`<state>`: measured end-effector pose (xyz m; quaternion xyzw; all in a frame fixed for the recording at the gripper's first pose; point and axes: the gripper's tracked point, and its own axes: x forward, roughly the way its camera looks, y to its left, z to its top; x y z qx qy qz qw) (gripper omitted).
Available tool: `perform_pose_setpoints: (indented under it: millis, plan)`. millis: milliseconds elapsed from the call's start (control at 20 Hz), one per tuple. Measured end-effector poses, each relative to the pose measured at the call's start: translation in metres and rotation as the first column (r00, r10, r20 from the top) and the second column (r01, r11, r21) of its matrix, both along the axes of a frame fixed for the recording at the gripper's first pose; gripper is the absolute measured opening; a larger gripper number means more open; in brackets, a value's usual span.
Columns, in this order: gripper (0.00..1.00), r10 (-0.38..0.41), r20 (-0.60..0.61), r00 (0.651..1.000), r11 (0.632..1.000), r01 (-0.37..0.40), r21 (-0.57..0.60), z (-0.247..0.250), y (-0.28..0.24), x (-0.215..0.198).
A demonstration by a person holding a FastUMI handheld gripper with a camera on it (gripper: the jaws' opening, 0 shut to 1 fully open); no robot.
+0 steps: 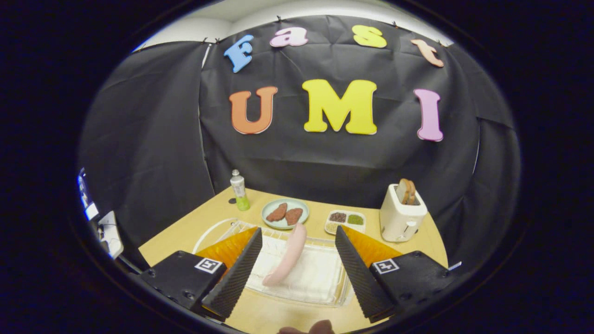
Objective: Take the plate from the dish rack, then take the spoon from the basket and place it into the plate.
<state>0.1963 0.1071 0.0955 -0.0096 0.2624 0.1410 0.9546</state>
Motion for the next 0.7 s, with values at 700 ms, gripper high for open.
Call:
perform_pose_setpoints:
  millis: [700]
  plan:
    - [0.99, -0.086, -0.443, 0.892, 0.996, 0.09, -0.013, -0.112, 0.038, 0.068]
